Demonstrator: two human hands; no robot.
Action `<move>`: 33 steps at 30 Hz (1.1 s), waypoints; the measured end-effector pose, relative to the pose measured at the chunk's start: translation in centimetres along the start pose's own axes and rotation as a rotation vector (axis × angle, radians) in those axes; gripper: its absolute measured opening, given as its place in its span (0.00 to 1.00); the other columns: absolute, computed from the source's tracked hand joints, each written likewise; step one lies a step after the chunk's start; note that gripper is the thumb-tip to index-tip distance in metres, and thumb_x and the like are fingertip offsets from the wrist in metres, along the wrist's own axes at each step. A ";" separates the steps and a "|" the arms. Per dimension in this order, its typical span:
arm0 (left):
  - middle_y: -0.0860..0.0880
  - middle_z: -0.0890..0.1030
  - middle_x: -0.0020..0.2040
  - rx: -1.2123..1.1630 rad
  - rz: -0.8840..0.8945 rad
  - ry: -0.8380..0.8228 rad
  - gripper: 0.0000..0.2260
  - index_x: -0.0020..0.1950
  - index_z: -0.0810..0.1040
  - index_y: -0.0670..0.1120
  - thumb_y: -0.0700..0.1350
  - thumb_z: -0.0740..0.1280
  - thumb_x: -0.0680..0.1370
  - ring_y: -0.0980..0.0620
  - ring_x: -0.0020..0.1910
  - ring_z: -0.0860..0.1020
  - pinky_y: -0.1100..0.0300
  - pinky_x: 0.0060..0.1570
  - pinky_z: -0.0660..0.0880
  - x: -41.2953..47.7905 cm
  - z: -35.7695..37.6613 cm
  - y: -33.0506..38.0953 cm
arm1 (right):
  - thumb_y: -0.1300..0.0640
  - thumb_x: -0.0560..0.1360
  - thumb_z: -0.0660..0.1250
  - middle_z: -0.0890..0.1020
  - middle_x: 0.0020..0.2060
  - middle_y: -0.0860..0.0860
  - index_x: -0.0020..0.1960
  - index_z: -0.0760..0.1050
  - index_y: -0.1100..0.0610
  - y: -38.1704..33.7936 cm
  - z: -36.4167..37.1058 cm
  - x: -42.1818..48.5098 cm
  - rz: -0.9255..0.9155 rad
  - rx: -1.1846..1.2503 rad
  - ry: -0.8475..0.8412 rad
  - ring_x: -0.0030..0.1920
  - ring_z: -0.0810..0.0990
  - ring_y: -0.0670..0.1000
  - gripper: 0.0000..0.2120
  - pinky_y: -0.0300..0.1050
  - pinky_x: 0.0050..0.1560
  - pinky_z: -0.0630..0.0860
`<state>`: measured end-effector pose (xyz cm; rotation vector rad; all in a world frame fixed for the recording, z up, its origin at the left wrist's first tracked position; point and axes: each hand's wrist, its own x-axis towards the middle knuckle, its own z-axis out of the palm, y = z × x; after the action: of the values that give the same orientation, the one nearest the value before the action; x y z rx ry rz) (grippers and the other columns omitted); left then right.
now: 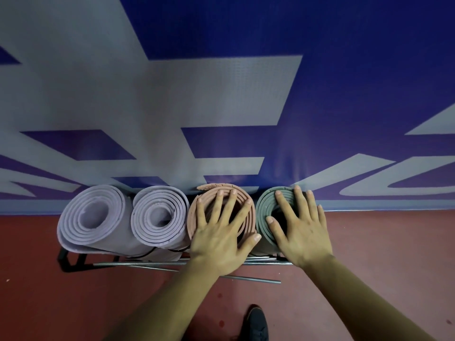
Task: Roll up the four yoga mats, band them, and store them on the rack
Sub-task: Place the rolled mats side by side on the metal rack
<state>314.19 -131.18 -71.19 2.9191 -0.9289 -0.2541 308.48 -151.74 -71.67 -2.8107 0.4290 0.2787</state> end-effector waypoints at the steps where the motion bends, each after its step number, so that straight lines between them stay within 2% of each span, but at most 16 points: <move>1: 0.47 0.59 0.82 -0.003 0.000 -0.002 0.32 0.82 0.53 0.59 0.70 0.45 0.80 0.43 0.81 0.54 0.29 0.74 0.49 -0.1 0.1 0.1 | 0.29 0.78 0.40 0.48 0.83 0.51 0.82 0.51 0.40 0.1 0.0 -0.2 0.001 0.001 0.004 0.83 0.42 0.57 0.35 0.63 0.80 0.49; 6: 0.49 0.58 0.82 -0.030 -0.019 -0.016 0.30 0.81 0.57 0.59 0.68 0.48 0.81 0.44 0.82 0.53 0.32 0.75 0.46 -0.1 -0.4 0.0 | 0.29 0.76 0.37 0.49 0.83 0.50 0.82 0.51 0.38 -0.4 -0.5 -0.3 0.048 -0.050 -0.021 0.82 0.42 0.57 0.36 0.64 0.79 0.45; 9: 0.50 0.62 0.81 -0.082 -0.012 0.017 0.29 0.80 0.62 0.55 0.64 0.45 0.82 0.47 0.81 0.56 0.37 0.77 0.45 -0.2 -1.3 -0.7 | 0.34 0.79 0.40 0.57 0.82 0.53 0.81 0.60 0.43 -1.8 -1.1 -1.3 0.057 -0.004 0.071 0.82 0.48 0.61 0.34 0.66 0.79 0.49; 11: 0.49 0.67 0.78 -0.152 0.000 0.071 0.28 0.78 0.68 0.51 0.62 0.46 0.83 0.48 0.80 0.60 0.41 0.78 0.48 -0.7 -1.9 -1.2 | 0.35 0.81 0.42 0.60 0.81 0.54 0.81 0.63 0.46 -3.0 -1.1 -2.5 0.028 0.062 0.094 0.82 0.51 0.62 0.33 0.66 0.79 0.51; 13: 0.48 0.69 0.77 -0.216 0.005 0.131 0.28 0.77 0.69 0.48 0.60 0.47 0.84 0.47 0.79 0.62 0.41 0.77 0.55 -1.6 -2.3 -1.8 | 0.33 0.80 0.40 0.55 0.83 0.53 0.82 0.59 0.43 -4.4 -0.5 -3.5 -0.014 0.066 0.042 0.82 0.47 0.61 0.34 0.63 0.79 0.46; 16: 0.48 0.68 0.77 -0.240 -0.050 0.205 0.26 0.77 0.69 0.47 0.57 0.48 0.84 0.47 0.78 0.64 0.44 0.75 0.58 -3.6 -2.6 -4.4 | 0.29 0.78 0.38 0.46 0.83 0.52 0.82 0.51 0.40 -6.8 0.4 -4.2 -0.064 0.024 -0.028 0.82 0.38 0.58 0.36 0.62 0.79 0.39; 20: 0.46 0.70 0.76 -0.100 -0.113 0.141 0.26 0.76 0.71 0.45 0.55 0.51 0.82 0.45 0.77 0.66 0.39 0.73 0.62 -5.8 -2.7 -10.2 | 0.29 0.79 0.42 0.50 0.83 0.54 0.82 0.54 0.40 -10.6 1.2 -3.9 -0.140 0.045 -0.009 0.83 0.41 0.58 0.34 0.64 0.79 0.43; 23: 0.46 0.69 0.77 0.006 -0.152 0.072 0.26 0.76 0.72 0.47 0.55 0.51 0.82 0.43 0.78 0.64 0.37 0.74 0.59 -6.5 -2.8 -13.3 | 0.26 0.78 0.42 0.50 0.83 0.54 0.82 0.51 0.37 -14.1 2.0 -2.9 -0.163 0.032 0.000 0.82 0.42 0.62 0.35 0.65 0.78 0.41; 26: 0.45 0.70 0.77 0.068 -0.205 0.087 0.27 0.75 0.72 0.46 0.55 0.49 0.82 0.41 0.77 0.65 0.36 0.73 0.58 -6.2 -3.6 -16.0 | 0.20 0.73 0.37 0.42 0.83 0.52 0.81 0.43 0.34 -16.7 2.8 -1.2 -0.076 0.066 -0.010 0.81 0.37 0.63 0.39 0.67 0.76 0.37; 29: 0.45 0.73 0.74 0.052 -0.263 0.104 0.28 0.74 0.74 0.47 0.60 0.49 0.82 0.40 0.75 0.68 0.34 0.72 0.56 -6.1 -4.6 -19.2 | 0.16 0.70 0.38 0.39 0.83 0.50 0.79 0.36 0.32 -17.2 3.6 -0.4 -0.017 0.069 -0.024 0.80 0.34 0.62 0.42 0.69 0.75 0.36; 31: 0.46 0.74 0.74 0.023 -0.237 0.070 0.33 0.75 0.73 0.47 0.64 0.44 0.83 0.42 0.75 0.68 0.33 0.72 0.59 -6.5 -4.8 -20.9 | 0.16 0.70 0.40 0.40 0.83 0.49 0.79 0.36 0.30 -17.0 3.9 -0.3 0.000 0.075 -0.011 0.80 0.33 0.60 0.41 0.68 0.75 0.35; 33: 0.45 0.70 0.76 0.034 -0.175 0.037 0.33 0.77 0.69 0.49 0.66 0.42 0.82 0.43 0.78 0.64 0.36 0.75 0.56 -7.1 -4.5 -21.8 | 0.17 0.71 0.41 0.39 0.83 0.48 0.78 0.36 0.29 -16.9 4.2 -0.5 0.007 0.087 -0.008 0.80 0.32 0.59 0.40 0.68 0.75 0.35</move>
<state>321.59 -109.25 -68.32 3.0284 -0.6803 -0.1943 312.76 -134.88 -71.35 -2.7231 0.4382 0.2665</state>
